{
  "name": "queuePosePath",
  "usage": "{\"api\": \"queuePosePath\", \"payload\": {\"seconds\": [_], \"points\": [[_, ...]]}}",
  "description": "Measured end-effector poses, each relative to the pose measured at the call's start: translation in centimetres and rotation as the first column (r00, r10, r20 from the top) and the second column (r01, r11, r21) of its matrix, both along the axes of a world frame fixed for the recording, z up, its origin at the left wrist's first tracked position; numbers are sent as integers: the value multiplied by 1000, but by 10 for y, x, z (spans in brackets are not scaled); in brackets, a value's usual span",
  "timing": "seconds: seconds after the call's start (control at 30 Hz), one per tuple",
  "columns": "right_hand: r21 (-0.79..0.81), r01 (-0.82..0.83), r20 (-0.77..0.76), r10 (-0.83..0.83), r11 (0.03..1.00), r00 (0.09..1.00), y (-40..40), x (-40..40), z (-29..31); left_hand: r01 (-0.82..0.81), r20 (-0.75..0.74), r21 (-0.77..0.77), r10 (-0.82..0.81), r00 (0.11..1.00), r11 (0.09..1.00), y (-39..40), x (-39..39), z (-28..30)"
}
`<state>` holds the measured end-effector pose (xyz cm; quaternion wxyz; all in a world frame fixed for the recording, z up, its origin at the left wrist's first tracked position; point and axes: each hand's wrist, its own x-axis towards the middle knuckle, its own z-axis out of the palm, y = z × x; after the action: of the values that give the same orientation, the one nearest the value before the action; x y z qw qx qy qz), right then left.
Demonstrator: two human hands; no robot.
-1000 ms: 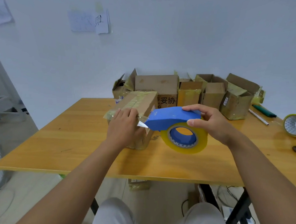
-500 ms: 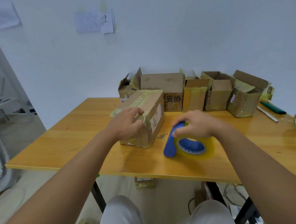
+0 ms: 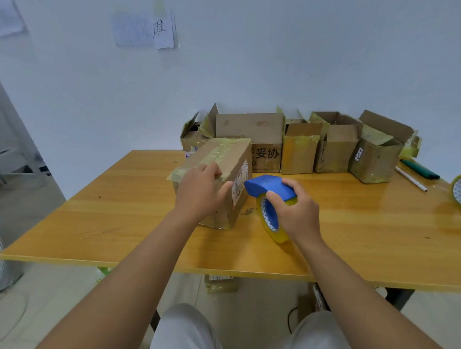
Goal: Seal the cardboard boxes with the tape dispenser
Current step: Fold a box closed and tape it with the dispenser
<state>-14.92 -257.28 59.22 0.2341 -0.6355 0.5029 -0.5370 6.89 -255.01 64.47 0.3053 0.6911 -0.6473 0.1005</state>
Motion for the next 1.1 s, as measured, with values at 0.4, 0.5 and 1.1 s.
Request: {"api": "queuePosePath", "payload": {"seconds": [0.4,0.5,1.1], "points": [[-10,54,-32,-54,998,998,-1,7,-2,-97,251,-102,120,961,990,8,-21,-5],[-14,55,-35,-55,998,998,-2,6,-3,-45,280,-82,67,958,996,7,-9,-1],[-19,57,-14,-58,998,998,3,5,-5,-60,271,-128,93,958,990,19,-17,-5]]}}
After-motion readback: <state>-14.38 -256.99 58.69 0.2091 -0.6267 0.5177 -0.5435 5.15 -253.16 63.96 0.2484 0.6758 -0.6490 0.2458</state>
